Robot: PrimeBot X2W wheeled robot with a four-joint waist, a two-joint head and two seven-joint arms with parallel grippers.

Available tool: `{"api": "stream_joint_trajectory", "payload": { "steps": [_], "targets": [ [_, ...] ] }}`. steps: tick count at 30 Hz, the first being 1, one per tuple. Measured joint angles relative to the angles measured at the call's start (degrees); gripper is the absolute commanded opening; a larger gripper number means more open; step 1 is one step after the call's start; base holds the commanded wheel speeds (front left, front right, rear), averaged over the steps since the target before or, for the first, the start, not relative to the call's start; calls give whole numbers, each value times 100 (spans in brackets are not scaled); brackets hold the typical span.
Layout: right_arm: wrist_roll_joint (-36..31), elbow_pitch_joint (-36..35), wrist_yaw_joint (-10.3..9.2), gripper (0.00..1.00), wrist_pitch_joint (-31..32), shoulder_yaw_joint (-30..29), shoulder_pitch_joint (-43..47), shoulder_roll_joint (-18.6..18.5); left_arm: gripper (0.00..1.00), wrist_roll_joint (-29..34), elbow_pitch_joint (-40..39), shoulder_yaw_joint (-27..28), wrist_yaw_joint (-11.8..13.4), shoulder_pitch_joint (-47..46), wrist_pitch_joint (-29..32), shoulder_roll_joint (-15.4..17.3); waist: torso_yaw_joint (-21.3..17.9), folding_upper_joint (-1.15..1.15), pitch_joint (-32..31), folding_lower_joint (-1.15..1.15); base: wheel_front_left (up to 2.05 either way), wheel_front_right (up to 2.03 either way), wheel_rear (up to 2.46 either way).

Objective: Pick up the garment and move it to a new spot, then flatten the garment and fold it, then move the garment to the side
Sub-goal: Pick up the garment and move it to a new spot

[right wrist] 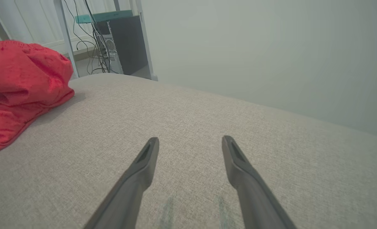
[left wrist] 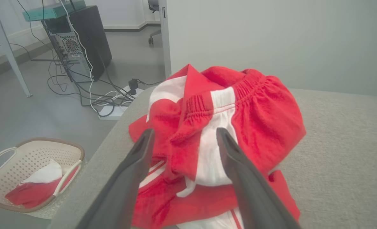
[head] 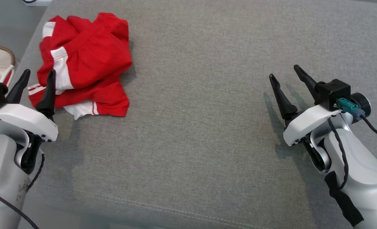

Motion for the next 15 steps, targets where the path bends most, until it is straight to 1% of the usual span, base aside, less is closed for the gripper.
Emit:
{"api": "stream_joint_trajectory", "payload": {
  "steps": [3, 7, 9, 13, 14, 15],
  "targets": [
    [0, -26, 0, 100, -1, -7, -64, -16, 100, -369, 18, -305, 0, -114, -1, 256, -184, 0, 163, 0, 0, 0, 0],
    [-1, -34, 0, 100, 0, -45, -64, -41, 100, -676, 145, -548, 0, -222, -2, 539, -406, 0, 334, 0, 0, 0, 0],
    [-1, -46, 0, 100, -1, -94, -64, -56, 100, -806, 236, -632, 0, -223, -3, 588, -499, 0, 400, 0, 0, 0, 0],
    [-1, -78, 0, 100, -1, -144, -64, -107, 100, -806, 506, -699, 0, -331, -7, 579, -627, 0, 474, 0, 0, 0, 0],
    [-1, -88, 0, 100, -1, -152, -64, -108, 63, -794, 580, -700, 0, -378, -8, 577, -648, 0, 465, 0, 0, 0, 0],
    [-1, -96, 0, 100, 0, -161, -64, -109, 9, -790, 641, -715, 0, -431, -8, 563, -662, 0, 447, 0, 0, 0, 0]
  ]
}}
